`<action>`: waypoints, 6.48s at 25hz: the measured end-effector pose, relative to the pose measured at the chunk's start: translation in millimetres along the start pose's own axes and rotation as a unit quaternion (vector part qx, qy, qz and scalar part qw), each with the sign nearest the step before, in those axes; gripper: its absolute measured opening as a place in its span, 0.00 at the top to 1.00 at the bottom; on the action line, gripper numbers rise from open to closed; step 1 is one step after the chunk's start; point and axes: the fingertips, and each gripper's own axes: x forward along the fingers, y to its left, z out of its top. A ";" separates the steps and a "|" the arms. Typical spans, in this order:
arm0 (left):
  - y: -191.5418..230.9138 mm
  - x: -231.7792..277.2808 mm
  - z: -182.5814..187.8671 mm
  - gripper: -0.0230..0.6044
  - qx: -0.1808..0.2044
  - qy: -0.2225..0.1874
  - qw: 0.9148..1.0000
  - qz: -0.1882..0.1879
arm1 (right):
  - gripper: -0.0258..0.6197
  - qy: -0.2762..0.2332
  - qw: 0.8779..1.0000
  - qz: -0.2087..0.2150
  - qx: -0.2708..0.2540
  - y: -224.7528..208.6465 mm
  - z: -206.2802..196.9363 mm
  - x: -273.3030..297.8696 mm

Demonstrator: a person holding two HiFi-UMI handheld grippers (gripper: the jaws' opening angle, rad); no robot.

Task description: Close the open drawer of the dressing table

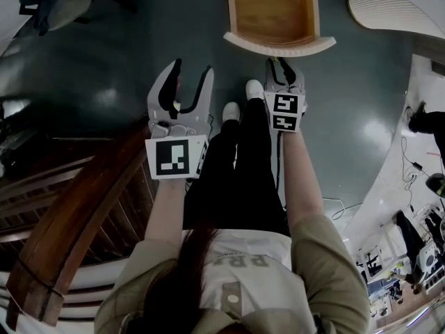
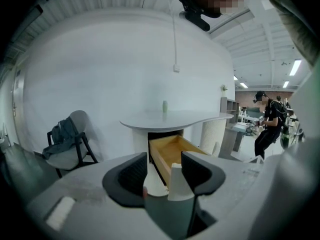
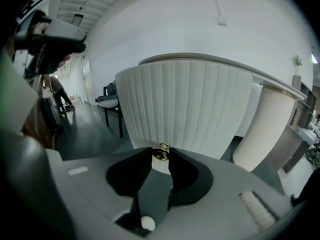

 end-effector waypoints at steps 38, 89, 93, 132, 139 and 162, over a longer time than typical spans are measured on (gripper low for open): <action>23.2 42.7 -24.0 0.56 -0.013 -0.027 1.000 0.010 | 0.80 -0.049 0.999 -0.001 0.015 -21.9 44.6 50.2; 41.0 83.9 -51.2 0.56 -0.007 -0.051 0.997 0.049 | 0.80 -0.125 0.992 0.019 0.018 -49.8 106.1 113.3; 42.5 86.9 -53.9 0.56 -0.009 -0.050 0.998 0.048 | 0.80 -0.127 0.991 0.021 0.019 -50.9 111.7 118.6; 56.5 110.8 -77.4 0.56 -0.026 -0.058 0.997 0.049 | 0.80 -0.139 0.990 0.006 0.028 -74.7 157.0 169.0; 62.7 111.8 -78.8 0.56 -0.033 -0.062 0.995 0.065 | 0.80 -0.149 0.988 0.007 0.029 -76.1 160.7 172.7; 56.4 72.3 -8.9 0.56 -0.058 -0.070 0.994 0.067 | 0.45 -0.142 0.988 -0.009 0.059 -84.3 178.6 137.9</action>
